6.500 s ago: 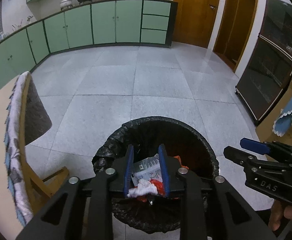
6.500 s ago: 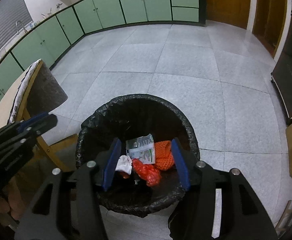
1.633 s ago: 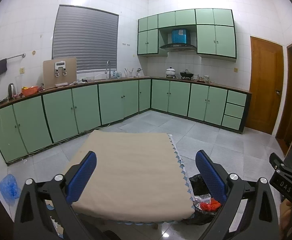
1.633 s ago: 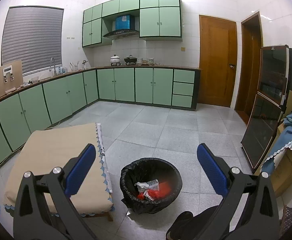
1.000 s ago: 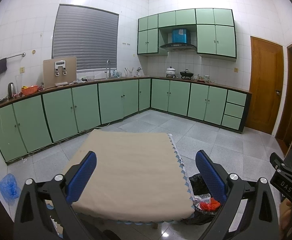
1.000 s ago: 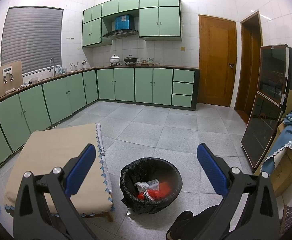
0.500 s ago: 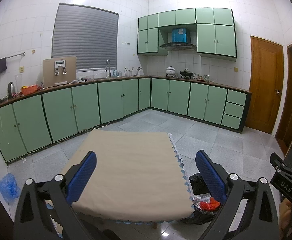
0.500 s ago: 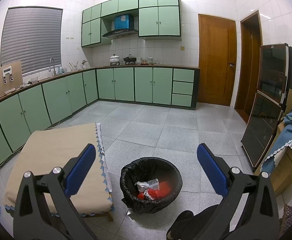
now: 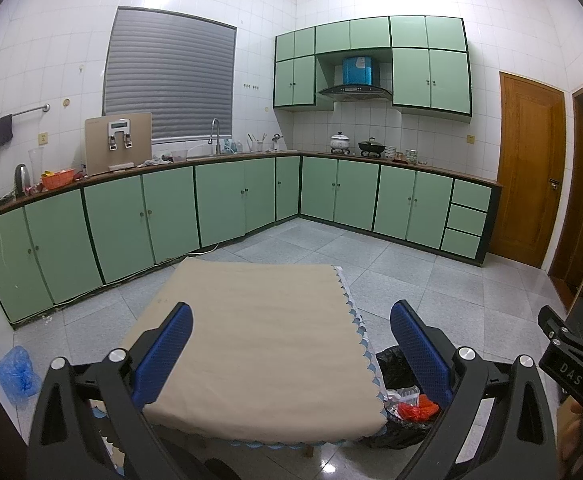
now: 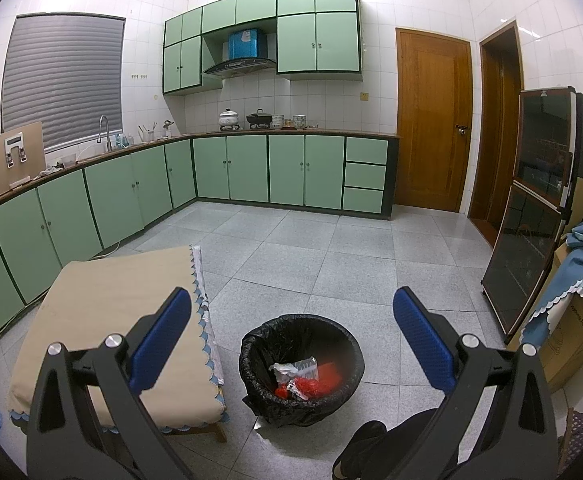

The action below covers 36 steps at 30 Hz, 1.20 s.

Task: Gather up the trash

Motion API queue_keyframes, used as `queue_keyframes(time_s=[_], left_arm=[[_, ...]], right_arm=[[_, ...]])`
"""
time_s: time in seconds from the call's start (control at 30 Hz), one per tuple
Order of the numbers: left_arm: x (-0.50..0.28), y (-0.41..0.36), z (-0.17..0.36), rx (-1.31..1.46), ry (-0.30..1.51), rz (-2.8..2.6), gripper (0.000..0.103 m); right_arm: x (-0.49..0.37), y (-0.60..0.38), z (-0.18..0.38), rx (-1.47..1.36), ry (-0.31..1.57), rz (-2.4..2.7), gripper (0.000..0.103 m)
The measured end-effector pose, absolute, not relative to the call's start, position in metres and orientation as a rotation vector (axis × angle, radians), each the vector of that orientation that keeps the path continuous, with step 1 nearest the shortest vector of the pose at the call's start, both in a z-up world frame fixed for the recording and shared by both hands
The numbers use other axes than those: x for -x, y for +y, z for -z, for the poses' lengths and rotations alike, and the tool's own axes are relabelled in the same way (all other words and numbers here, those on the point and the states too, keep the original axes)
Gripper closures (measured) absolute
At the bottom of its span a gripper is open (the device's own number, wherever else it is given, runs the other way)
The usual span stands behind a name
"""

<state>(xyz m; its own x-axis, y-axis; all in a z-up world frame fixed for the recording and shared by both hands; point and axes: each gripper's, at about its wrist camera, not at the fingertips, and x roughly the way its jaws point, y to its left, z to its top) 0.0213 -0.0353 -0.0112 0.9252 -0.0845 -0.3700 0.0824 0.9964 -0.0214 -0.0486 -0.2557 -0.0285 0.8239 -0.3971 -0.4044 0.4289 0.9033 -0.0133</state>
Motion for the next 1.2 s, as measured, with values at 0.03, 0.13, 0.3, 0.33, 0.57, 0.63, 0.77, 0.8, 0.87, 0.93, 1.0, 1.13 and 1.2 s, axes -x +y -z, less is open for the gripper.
queue_keyframes(time_s=[0.03,0.13,0.3,0.33,0.57,0.63,0.77,0.8,0.87,0.93,1.0,1.13,1.2], left_arm=[[-0.0213,-0.0355,0.0112,0.005,0.38,0.086,0.006],[-0.0213,-0.0355,0.0115,0.005,0.38,0.087,0.006],[-0.0214,-0.036,0.0118,0.005,0.38,0.087,0.006],[-0.0216,-0.0362,0.0117,0.006,0.381,0.087,0.006],[-0.0211,-0.0349,0.0122,0.006,0.382,0.087,0.006],[-0.0201,-0.0343,0.0127,0.007,0.382,0.087,0.006],[-0.0203,-0.0341,0.0128,0.005,0.382,0.089,0.006],[-0.0204,-0.0338,0.0125,0.005,0.382,0.088,0.006],[-0.0205,-0.0335,0.0125,0.003,0.381,0.087,0.006],[-0.0203,-0.0348,0.0127,0.001,0.382,0.088,0.006],[-0.0202,-0.0359,0.0133,-0.005,0.383,0.087,0.006],[-0.0193,-0.0358,0.0127,-0.005,0.378,0.091,0.006],[-0.0186,-0.0364,0.013,-0.006,0.377,0.093,0.006]], right_arm=[[0.0483,-0.2559,0.0284,-0.08,0.413,0.439,0.005],[0.0485,-0.2561,0.0281,-0.078,0.413,0.439,0.005],[0.0494,-0.256,0.0295,-0.08,0.413,0.44,0.005],[0.049,-0.2562,0.0294,-0.079,0.414,0.44,0.005],[0.0493,-0.2566,0.0288,-0.079,0.413,0.44,0.005],[0.0492,-0.2569,0.0287,-0.08,0.414,0.44,0.005],[0.0496,-0.2571,0.0285,-0.079,0.415,0.44,0.005],[0.0499,-0.2566,0.0301,-0.079,0.415,0.44,0.005],[0.0501,-0.2563,0.03,-0.077,0.414,0.442,0.005],[0.0496,-0.2566,0.0297,-0.078,0.414,0.441,0.005],[0.05,-0.2569,0.0299,-0.078,0.414,0.441,0.005],[0.0503,-0.2566,0.0297,-0.078,0.414,0.442,0.005],[0.0519,-0.2547,0.0334,-0.079,0.414,0.443,0.005]])
